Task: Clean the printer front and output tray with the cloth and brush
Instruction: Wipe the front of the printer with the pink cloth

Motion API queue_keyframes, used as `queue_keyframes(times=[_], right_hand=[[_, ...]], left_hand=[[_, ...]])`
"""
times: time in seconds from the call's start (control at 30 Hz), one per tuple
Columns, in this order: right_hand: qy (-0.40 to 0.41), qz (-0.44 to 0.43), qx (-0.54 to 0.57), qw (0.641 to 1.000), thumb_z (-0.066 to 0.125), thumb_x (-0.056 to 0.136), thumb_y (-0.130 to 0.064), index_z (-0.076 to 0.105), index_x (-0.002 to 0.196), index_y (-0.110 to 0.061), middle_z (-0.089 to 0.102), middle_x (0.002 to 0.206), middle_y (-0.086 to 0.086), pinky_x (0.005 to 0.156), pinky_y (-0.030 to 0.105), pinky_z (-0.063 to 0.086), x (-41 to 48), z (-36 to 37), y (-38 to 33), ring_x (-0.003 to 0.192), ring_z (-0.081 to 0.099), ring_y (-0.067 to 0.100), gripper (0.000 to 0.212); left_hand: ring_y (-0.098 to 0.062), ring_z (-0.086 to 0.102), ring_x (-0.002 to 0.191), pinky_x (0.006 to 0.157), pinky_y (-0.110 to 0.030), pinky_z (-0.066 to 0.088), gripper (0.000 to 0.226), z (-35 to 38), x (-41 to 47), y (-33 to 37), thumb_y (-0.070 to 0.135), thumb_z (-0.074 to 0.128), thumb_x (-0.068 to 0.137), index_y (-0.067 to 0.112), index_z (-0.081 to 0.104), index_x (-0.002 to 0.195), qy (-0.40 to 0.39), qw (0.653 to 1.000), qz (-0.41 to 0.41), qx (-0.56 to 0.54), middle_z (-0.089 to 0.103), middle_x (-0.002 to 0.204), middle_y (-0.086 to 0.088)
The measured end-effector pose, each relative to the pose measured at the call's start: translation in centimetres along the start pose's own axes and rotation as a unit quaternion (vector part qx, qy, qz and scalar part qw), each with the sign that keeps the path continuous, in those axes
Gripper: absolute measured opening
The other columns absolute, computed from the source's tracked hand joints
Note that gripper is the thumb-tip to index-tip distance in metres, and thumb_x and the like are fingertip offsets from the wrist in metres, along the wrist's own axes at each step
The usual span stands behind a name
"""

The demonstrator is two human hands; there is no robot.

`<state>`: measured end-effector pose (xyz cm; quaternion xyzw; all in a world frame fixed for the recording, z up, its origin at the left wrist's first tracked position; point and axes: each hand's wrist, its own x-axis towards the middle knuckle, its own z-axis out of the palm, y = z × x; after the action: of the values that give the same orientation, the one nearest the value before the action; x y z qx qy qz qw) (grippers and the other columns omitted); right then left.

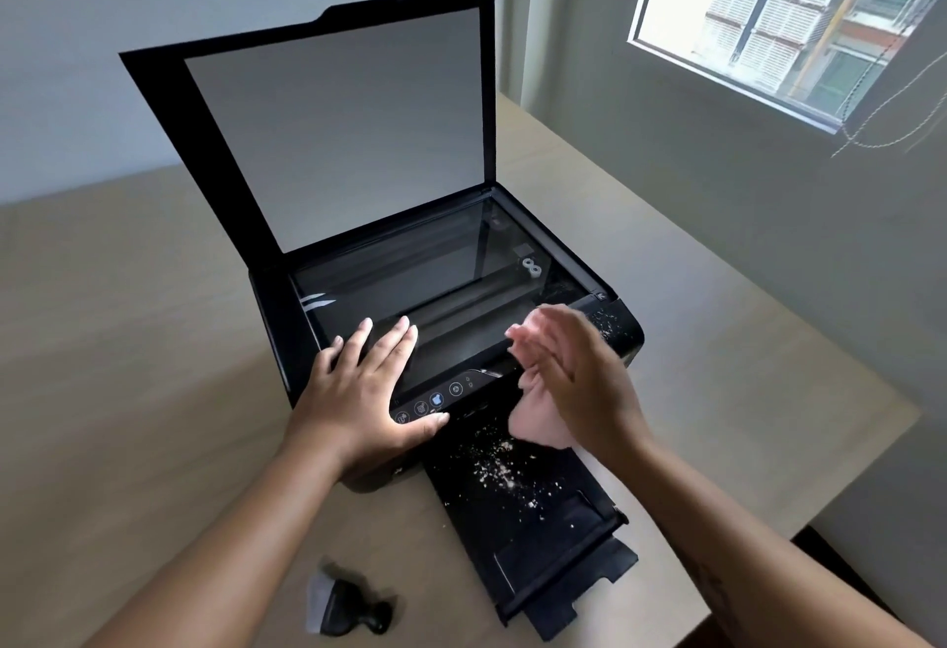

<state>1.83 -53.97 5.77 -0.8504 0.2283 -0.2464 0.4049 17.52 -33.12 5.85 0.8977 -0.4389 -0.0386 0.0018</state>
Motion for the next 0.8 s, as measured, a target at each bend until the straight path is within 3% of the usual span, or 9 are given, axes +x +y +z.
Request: queue_keyframes(times=[0.07, 0.17, 0.33, 0.47, 0.53, 0.63, 0.73, 0.8], right_hand=[[0.049, 0.019, -0.080, 0.995, 0.050, 0.094, -0.044, 0.052, 0.122, -0.027, 0.051, 0.122, -0.013, 0.070, 0.031, 0.052, 0.3, -0.2, 0.5, 0.091, 0.059, 0.006, 0.033], [0.002, -0.017, -0.167, 0.986, 0.049, 0.098, -0.033, 0.052, 0.123, -0.028, 0.044, 0.132, -0.010, 0.059, 0.038, 0.055, -0.2, 0.5, 1.8, 0.083, 0.066, 0.014, 0.026], [-0.045, -0.064, -0.183, 0.980, 0.049, 0.097, -0.029, 0.057, 0.123, -0.035, 0.051, 0.132, -0.015, 0.076, 0.038, 0.055, 0.4, -2.1, 2.5, 0.104, 0.063, 0.015, 0.027], [0.019, 0.006, -0.211, 0.977, 0.043, 0.099, -0.033, 0.053, 0.126, -0.033, 0.046, 0.140, -0.010, 0.074, 0.039, 0.053, 0.7, -3.2, 3.7, 0.107, 0.062, 0.027, 0.029], [-0.007, 0.033, -0.216, 0.976, 0.045, 0.098, -0.036, 0.051, 0.129, -0.030, 0.039, 0.147, -0.009, 0.072, 0.040, 0.052, 0.3, -2.6, 3.9, 0.110, 0.060, 0.029, 0.033], [-0.063, -0.010, -0.264, 0.963, 0.050, 0.094, -0.041, 0.045, 0.133, -0.033, 0.032, 0.151, -0.014, 0.072, 0.036, 0.051, 0.0, -2.8, 4.0, 0.114, 0.059, 0.023, 0.040], [-0.082, -0.046, -0.188, 0.978, 0.052, 0.091, -0.025, 0.055, 0.126, -0.032, 0.045, 0.142, -0.013, 0.083, 0.037, 0.052, 0.6, -4.2, 4.6, 0.116, 0.057, 0.018, 0.036], [-0.034, -0.011, -0.133, 0.990, 0.049, 0.087, -0.019, 0.059, 0.121, -0.029, 0.051, 0.138, -0.009, 0.089, 0.040, 0.051, 1.2, -4.8, 5.6, 0.117, 0.057, 0.019, 0.037]], left_hand=[[-0.016, -0.010, 0.149, 0.119, -0.042, 0.003, 0.107, 0.0, -0.1, -0.1, 0.092, 0.013, 0.066, 0.035, -0.009, 0.153, 0.002, 1.000, 0.000, -0.004, -0.013, 0.159, 0.020], [-0.016, -0.009, 0.149, 0.119, -0.042, 0.003, 0.108, 0.0, -0.1, -0.2, 0.093, 0.014, 0.065, 0.035, -0.008, 0.153, 0.000, 1.000, -0.002, -0.003, -0.012, 0.160, 0.020], [-0.016, -0.007, 0.149, 0.119, -0.042, 0.004, 0.108, 0.0, 0.0, -0.1, 0.092, 0.016, 0.065, 0.035, -0.004, 0.154, 0.007, 1.000, -0.002, -0.014, -0.009, 0.160, 0.020], [-0.016, -0.003, 0.150, 0.119, -0.042, 0.005, 0.108, 0.0, -0.1, 0.0, 0.092, 0.019, 0.065, 0.034, 0.001, 0.154, 0.016, 0.999, -0.002, -0.028, -0.005, 0.160, 0.020], [-0.016, -0.004, 0.150, 0.119, -0.041, 0.004, 0.108, 0.1, -0.1, 0.0, 0.093, 0.018, 0.065, 0.035, 0.000, 0.154, 0.013, 1.000, -0.002, -0.024, -0.006, 0.160, 0.021], [-0.016, -0.003, 0.150, 0.119, -0.041, 0.005, 0.108, 0.0, -0.1, -0.1, 0.092, 0.019, 0.065, 0.035, 0.002, 0.154, 0.018, 0.999, -0.003, -0.027, -0.005, 0.160, 0.021], [-0.015, -0.004, 0.149, 0.119, -0.040, 0.005, 0.107, -0.1, -0.1, -0.1, 0.093, 0.017, 0.064, 0.036, -0.001, 0.154, 0.014, 1.000, -0.004, -0.023, -0.007, 0.159, 0.021], [-0.014, -0.006, 0.149, 0.119, -0.040, 0.005, 0.107, -0.2, -0.1, 0.0, 0.093, 0.016, 0.064, 0.037, -0.004, 0.153, 0.012, 1.000, -0.006, -0.016, -0.009, 0.159, 0.022]])
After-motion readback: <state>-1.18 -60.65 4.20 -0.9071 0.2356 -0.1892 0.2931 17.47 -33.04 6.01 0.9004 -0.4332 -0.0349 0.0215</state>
